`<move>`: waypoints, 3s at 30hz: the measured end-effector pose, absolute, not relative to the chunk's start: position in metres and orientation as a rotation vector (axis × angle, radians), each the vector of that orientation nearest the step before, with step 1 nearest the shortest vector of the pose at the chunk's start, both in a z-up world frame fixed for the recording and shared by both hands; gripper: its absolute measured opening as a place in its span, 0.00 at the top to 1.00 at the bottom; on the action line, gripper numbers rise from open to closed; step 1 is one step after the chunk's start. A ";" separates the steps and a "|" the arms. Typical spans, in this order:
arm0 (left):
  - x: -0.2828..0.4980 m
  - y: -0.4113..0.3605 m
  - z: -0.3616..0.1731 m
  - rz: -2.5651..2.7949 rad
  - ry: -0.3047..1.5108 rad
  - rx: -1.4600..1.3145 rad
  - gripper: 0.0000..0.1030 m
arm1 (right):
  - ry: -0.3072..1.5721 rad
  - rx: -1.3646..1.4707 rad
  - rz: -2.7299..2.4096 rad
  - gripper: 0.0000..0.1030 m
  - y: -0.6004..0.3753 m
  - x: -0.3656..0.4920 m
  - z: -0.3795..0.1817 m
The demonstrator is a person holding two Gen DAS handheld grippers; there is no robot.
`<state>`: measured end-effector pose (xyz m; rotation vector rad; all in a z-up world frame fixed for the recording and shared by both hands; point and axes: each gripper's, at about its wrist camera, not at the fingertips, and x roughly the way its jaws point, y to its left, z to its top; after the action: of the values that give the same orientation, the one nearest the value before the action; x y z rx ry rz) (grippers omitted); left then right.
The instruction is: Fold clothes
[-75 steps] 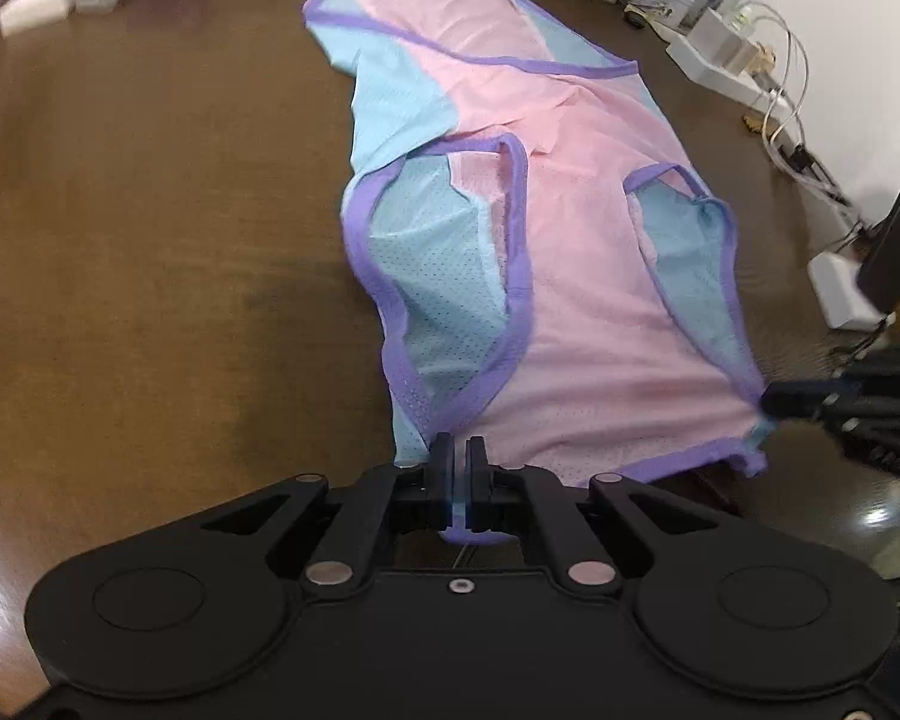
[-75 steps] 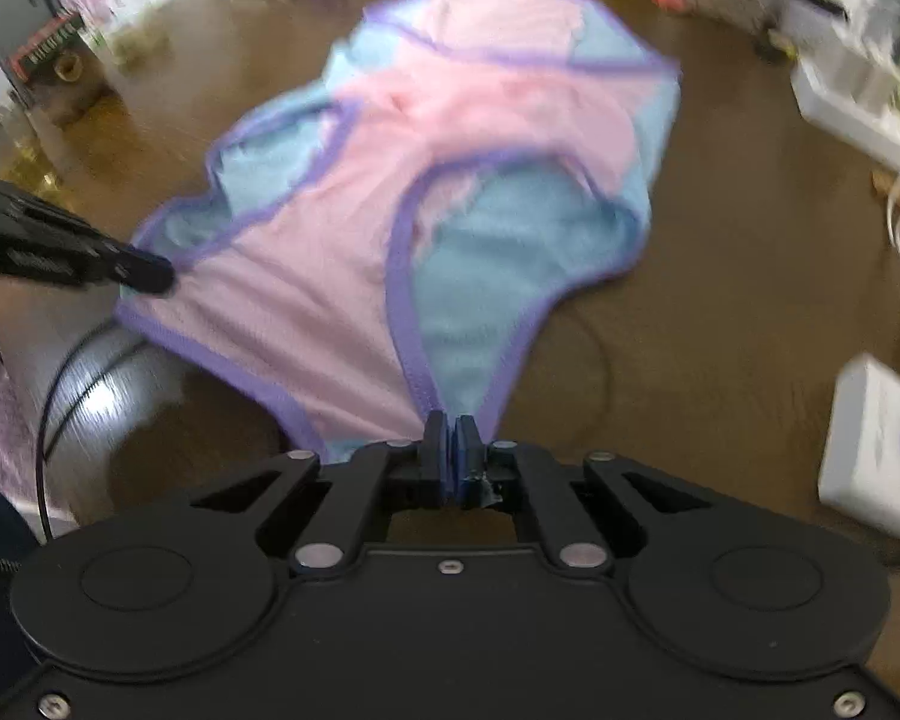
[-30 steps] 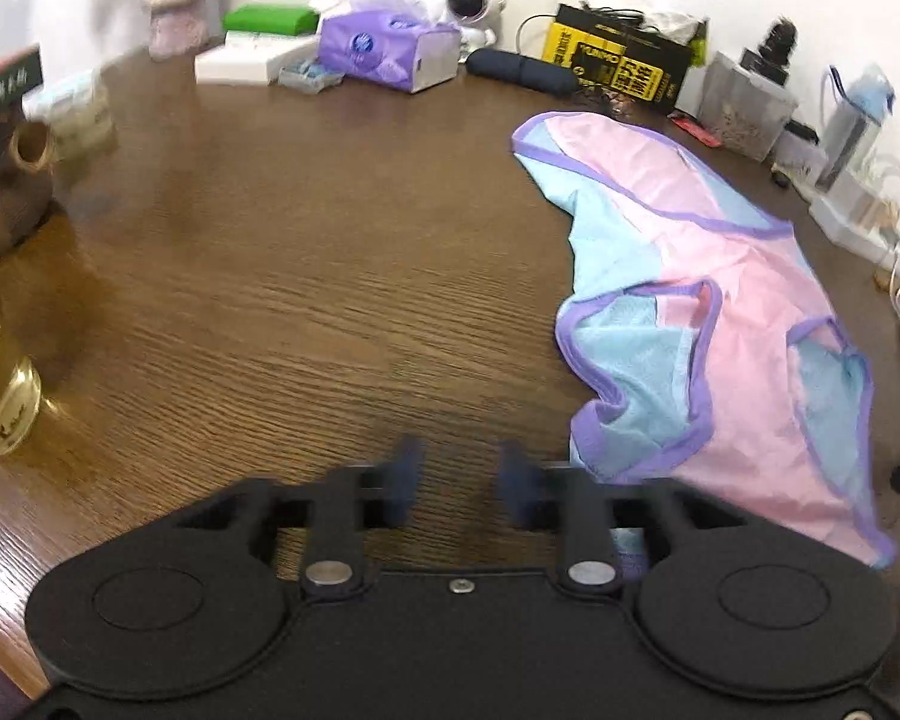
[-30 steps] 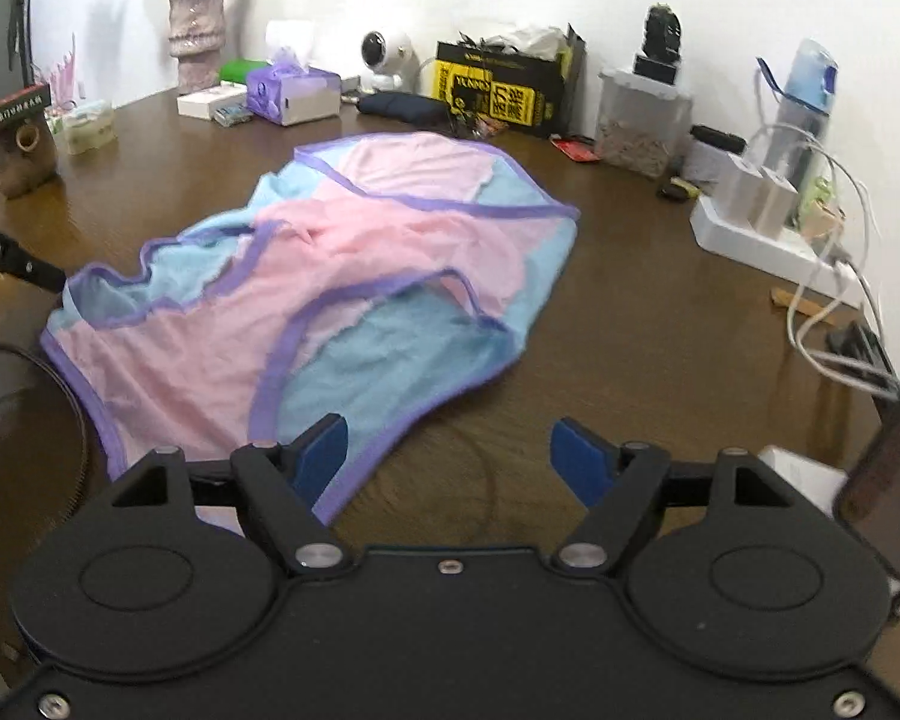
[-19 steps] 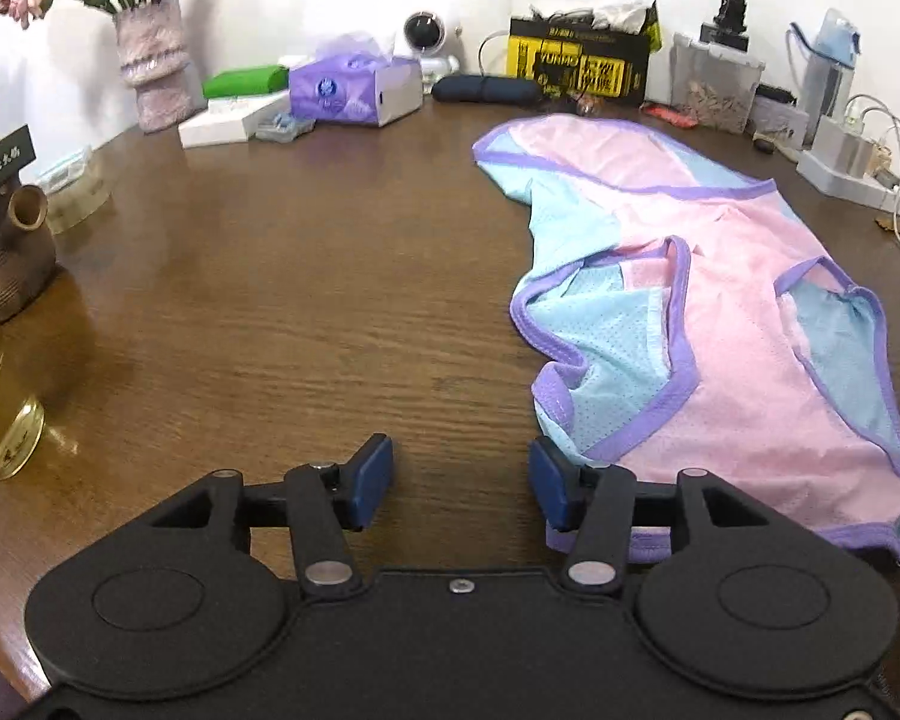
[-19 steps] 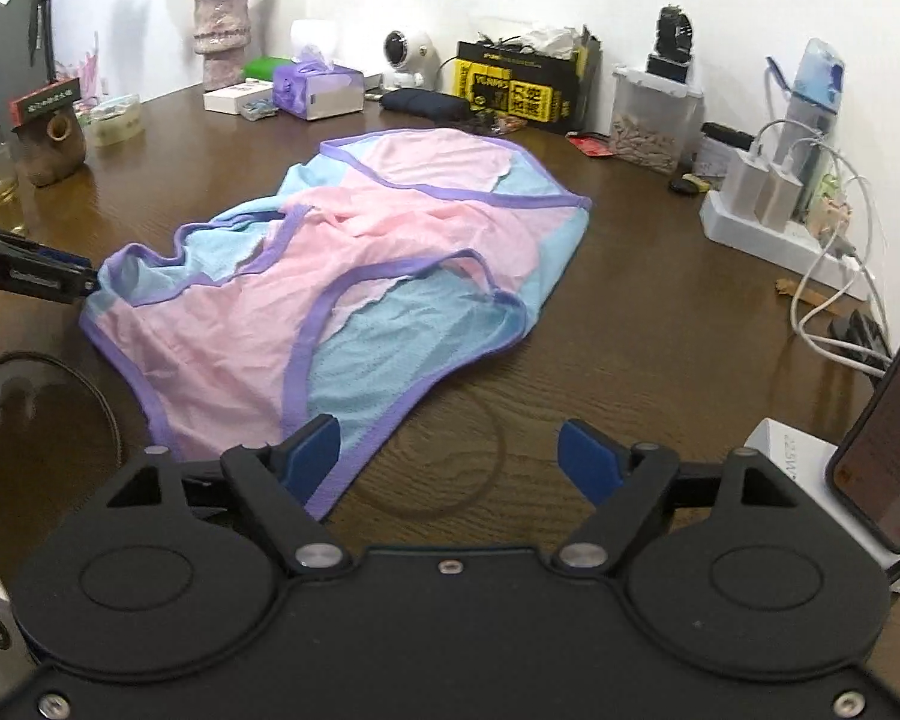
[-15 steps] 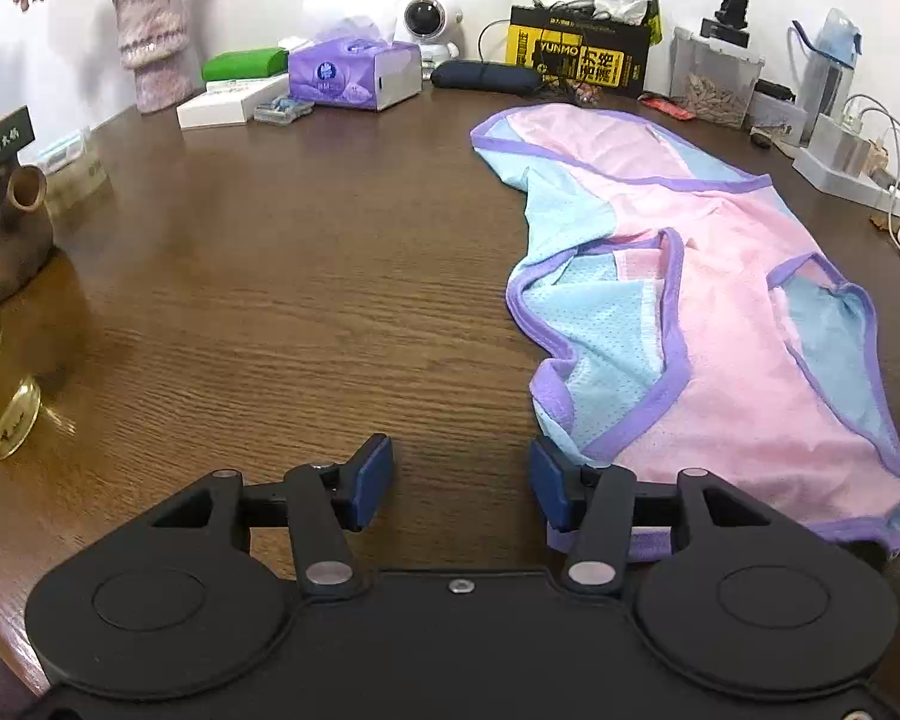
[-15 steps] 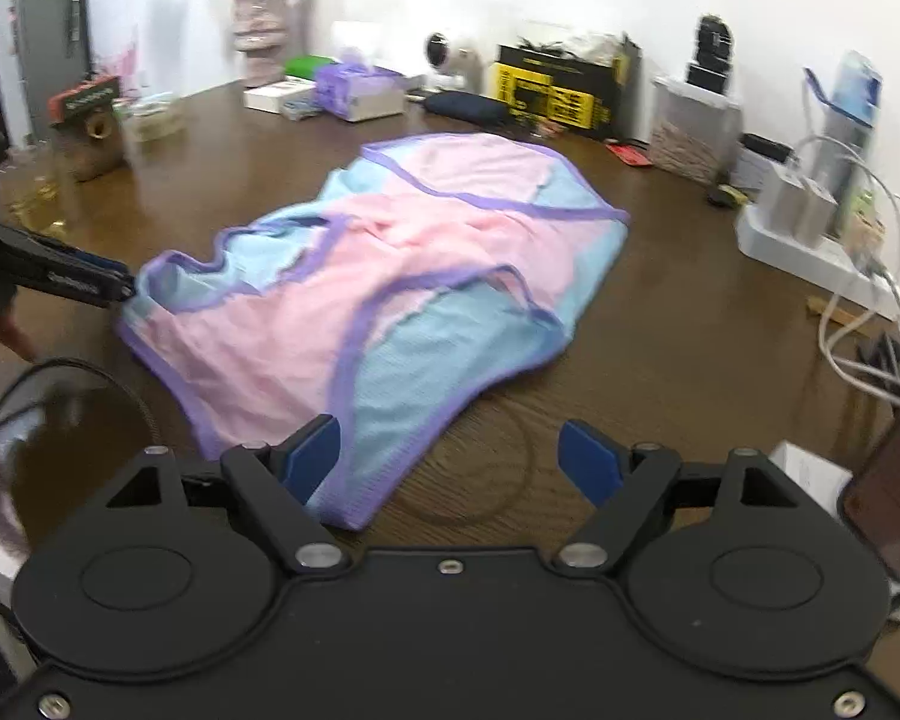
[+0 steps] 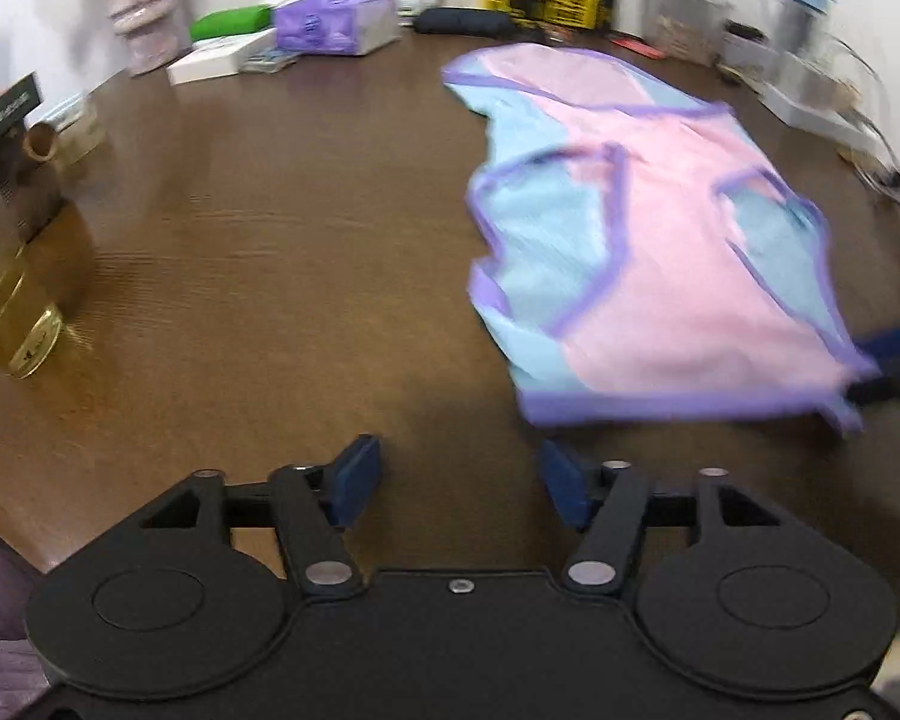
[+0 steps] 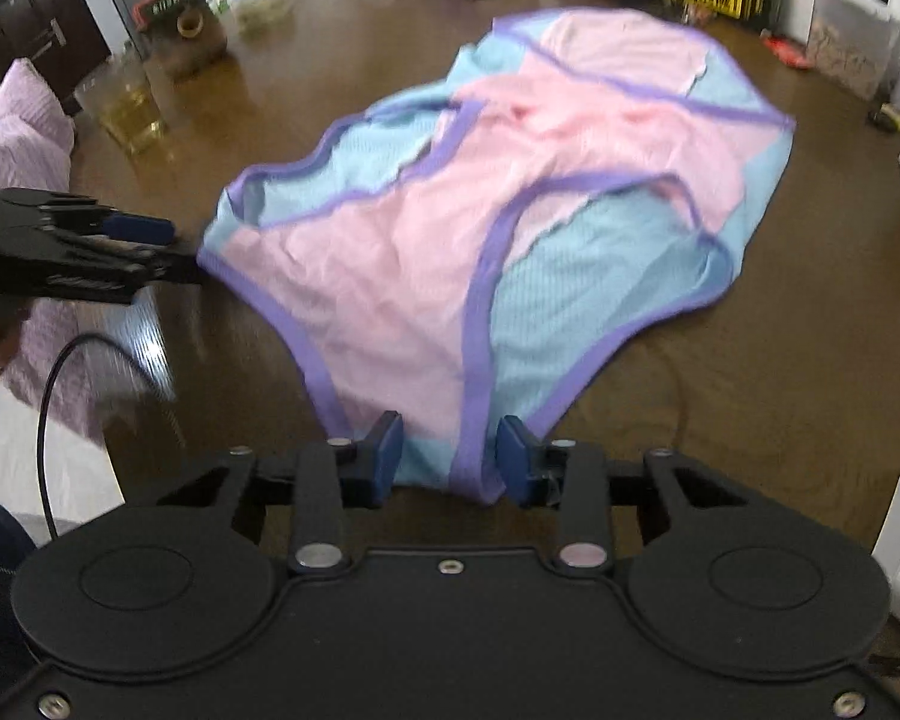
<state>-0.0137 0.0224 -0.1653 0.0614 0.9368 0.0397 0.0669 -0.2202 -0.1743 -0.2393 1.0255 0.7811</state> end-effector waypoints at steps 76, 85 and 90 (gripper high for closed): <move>0.194 0.024 -0.171 -0.224 0.915 0.292 0.92 | 0.848 -0.482 0.520 0.96 -0.190 0.187 -0.169; 0.182 0.036 -0.138 -0.260 0.977 0.104 0.35 | 0.861 -0.402 0.419 0.73 -0.219 0.158 -0.153; 0.204 0.054 -0.111 -0.314 0.929 0.034 0.30 | 0.702 -0.579 0.465 0.64 -0.207 0.150 -0.129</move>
<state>0.2039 0.0544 -0.1108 0.0340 0.9292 -0.3136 0.1498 -0.2075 -0.1291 -0.5788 0.7024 0.4645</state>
